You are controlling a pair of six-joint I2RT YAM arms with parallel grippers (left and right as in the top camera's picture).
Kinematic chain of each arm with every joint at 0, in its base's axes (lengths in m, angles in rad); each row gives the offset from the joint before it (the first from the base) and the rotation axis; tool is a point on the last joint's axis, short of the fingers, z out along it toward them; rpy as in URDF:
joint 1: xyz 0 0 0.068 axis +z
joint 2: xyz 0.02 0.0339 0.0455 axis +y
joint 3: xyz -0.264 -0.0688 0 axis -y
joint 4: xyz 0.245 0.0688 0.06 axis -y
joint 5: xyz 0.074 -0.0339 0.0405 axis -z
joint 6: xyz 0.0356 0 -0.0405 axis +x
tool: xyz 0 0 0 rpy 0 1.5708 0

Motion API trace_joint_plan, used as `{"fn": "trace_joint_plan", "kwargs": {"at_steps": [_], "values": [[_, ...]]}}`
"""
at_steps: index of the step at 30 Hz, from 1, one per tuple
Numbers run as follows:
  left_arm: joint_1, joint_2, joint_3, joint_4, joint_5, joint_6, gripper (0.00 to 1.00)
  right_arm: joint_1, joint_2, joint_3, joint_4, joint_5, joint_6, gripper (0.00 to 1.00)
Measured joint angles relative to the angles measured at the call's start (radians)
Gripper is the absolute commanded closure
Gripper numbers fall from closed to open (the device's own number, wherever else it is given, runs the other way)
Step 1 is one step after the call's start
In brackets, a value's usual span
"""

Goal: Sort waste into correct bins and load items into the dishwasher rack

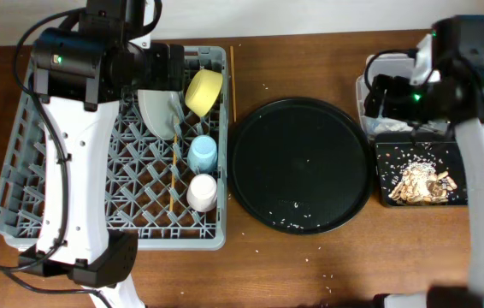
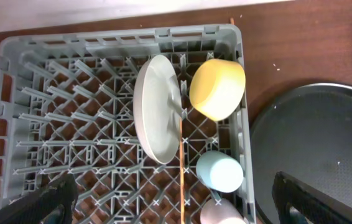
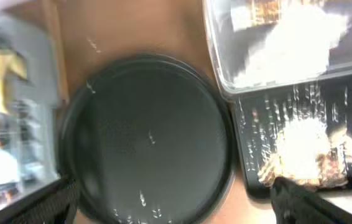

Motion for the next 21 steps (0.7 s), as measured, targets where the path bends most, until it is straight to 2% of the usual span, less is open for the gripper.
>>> {"fn": "trace_joint_plan", "kwargs": {"at_steps": [4,7,14,18,21], "values": [[0.0,0.0,0.0,0.0,-0.001,0.0,0.01,0.087,-0.343,-0.335,0.491,0.002,-0.084,0.02],[0.0,0.0,-0.001,0.0,-0.001,0.0,0.01,0.096,-0.614,-0.737,0.774,0.002,-0.124,0.01],[0.0,0.0,-0.001,0.0,-0.001,0.0,0.01,0.096,-1.083,-1.364,1.17,0.002,-0.143,0.01],[0.0,0.0,-0.001,-0.002,-0.001,0.0,0.01,0.096,-1.304,-1.639,1.359,0.002,-0.142,0.02],[0.0,0.0,-0.001,-0.002,-0.001,0.0,0.01,0.096,-1.384,-1.741,1.394,0.002,-0.142,0.01]]}}
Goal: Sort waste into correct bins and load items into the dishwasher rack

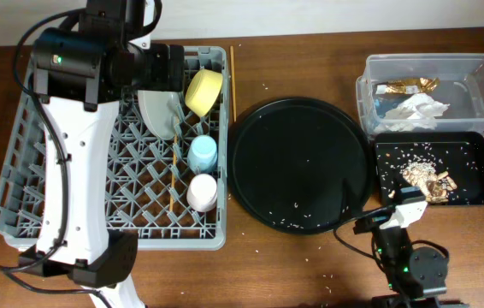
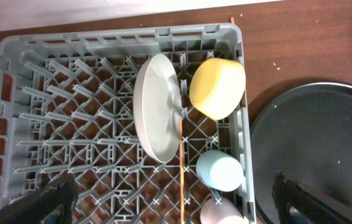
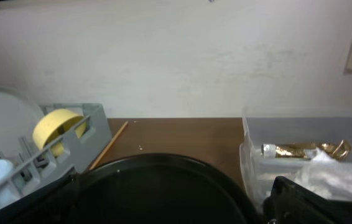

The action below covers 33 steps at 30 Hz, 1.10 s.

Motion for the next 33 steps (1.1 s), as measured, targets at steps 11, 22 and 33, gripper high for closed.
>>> {"fn": "trace_joint_plan", "kwargs": {"at_steps": [11,22,33], "values": [[0.0,0.0,0.0,0.0,0.0,0.0,0.01,0.0,-0.139,-0.077,-0.152,0.019,0.0,0.01],[0.0,0.0,0.0,0.0,0.0,0.0,0.01,0.0,-0.14,-0.077,-0.153,0.027,-0.004,0.01],[0.0,0.0,0.0,-0.005,0.0,0.0,0.01,0.0,-0.14,-0.077,-0.154,0.034,-0.007,0.02]]}}
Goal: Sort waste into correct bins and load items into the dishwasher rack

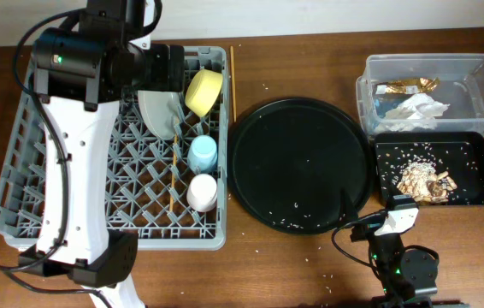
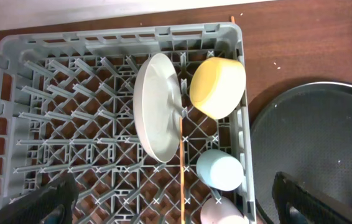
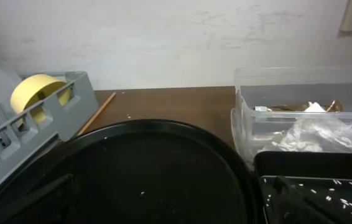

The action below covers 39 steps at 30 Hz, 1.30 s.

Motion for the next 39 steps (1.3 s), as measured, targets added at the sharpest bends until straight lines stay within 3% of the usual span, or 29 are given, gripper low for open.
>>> {"fn": "trace_joint_plan", "kwargs": {"at_steps": [8,12,16,22,31,35,39], "values": [[0.0,0.0,-0.001,0.003,0.0,0.036,0.01,0.0,0.0,0.0,0.0,0.0,-0.003,0.02],[0.0,-0.073,-0.135,0.203,0.0,0.068,0.01,0.0,0.0,0.0,0.0,0.001,-0.004,0.01],[0.025,-0.288,-0.436,0.419,0.017,0.084,0.01,0.0,0.0,0.0,0.0,0.003,-0.004,0.01],[0.228,-0.745,-1.059,0.722,0.098,0.136,0.01,0.0,-0.003,0.0,0.0,0.003,-0.004,0.02],[0.344,-1.305,-1.968,1.369,0.133,0.2,0.01,0.0,-0.003,0.0,0.0,0.003,-0.004,0.02],[0.344,-1.492,-2.234,1.553,0.154,0.238,0.01,0.0,-0.003,0.0,0.0,0.003,-0.005,0.02],[0.344,-1.632,-2.403,1.641,0.17,0.261,0.01,0.0,-0.003,0.0,-0.001,0.003,-0.004,0.02]]}}
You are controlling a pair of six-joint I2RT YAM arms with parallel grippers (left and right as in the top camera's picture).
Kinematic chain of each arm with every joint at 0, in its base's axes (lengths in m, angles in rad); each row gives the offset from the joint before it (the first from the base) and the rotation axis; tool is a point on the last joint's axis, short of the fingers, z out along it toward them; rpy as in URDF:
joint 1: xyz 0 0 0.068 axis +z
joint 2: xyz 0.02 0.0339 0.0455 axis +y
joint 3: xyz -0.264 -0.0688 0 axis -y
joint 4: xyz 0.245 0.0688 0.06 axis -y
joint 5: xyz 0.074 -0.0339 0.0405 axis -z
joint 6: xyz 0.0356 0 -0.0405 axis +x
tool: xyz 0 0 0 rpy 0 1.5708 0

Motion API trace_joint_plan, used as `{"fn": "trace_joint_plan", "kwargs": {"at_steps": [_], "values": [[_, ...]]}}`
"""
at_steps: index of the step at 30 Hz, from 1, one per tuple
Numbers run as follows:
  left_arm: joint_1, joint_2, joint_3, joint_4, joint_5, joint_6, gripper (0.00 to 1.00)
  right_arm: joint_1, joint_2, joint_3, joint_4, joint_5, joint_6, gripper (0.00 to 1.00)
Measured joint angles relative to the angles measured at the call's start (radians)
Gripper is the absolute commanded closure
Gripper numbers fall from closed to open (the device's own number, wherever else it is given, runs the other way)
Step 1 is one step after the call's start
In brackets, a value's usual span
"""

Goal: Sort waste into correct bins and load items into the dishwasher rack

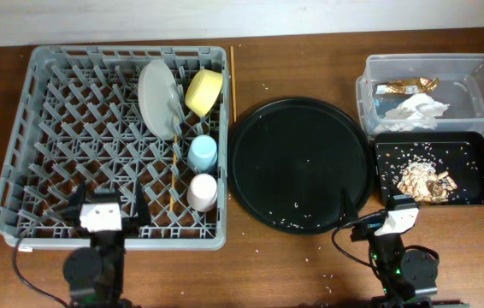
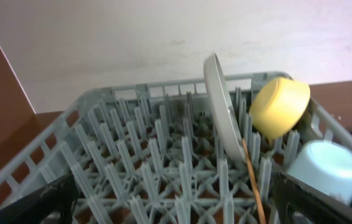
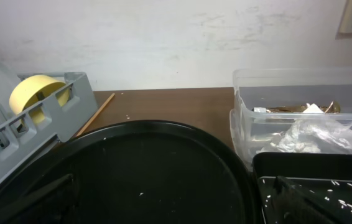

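Observation:
The grey dishwasher rack (image 1: 54,128) holds a white plate (image 1: 156,98) on edge, a yellow bowl (image 1: 205,91), a blue cup (image 1: 203,154), a white cup (image 1: 202,192) and a wooden chopstick (image 1: 174,175). My left gripper (image 1: 103,210) sits low at the rack's near edge. It is open and empty, and faces across the rack (image 2: 132,155) toward the plate (image 2: 222,118). My right gripper (image 1: 393,218) is open and empty at the table's front, by the black round tray (image 1: 299,167).
A second chopstick (image 1: 233,81) lies on the table between rack and round tray. At the far right stand a clear bin (image 1: 481,77) with wrappers and tissue, and a black rectangular tray (image 1: 473,150) with rice and food scraps. Rice grains dot the round tray and the table.
My left arm was stretched over the rack's far side, looking down on it. Now it is folded at the table's front edge, looking across the rack. The right arm has not moved.
At first my right arm was over the bins at the far right and my left arm over the rack. Then the right arm was folded at the table's front and stayed there. Now the left arm is folded too. The rack's contents stayed put.

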Motion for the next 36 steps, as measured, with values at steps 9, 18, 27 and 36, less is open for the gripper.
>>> {"fn": "trace_joint_plan", "kwargs": {"at_steps": [9,18,27,36], "values": [[-0.048,-0.257,-0.159,-0.095,0.019,0.107,0.01,0.0,0.0,0.0,0.0,0.0,0.0,0.01],[-0.048,-0.296,-0.17,-0.118,0.018,0.133,0.01,0.0,0.0,0.0,0.0,0.0,0.0,0.02],[-0.048,-0.296,-0.17,-0.118,0.018,0.133,0.01,0.0,0.0,0.0,0.0,0.0,0.0,0.02],[-0.048,-0.296,-0.17,-0.118,0.018,0.133,0.01,0.0,0.0,0.0,0.0,0.0,0.0,0.01]]}}
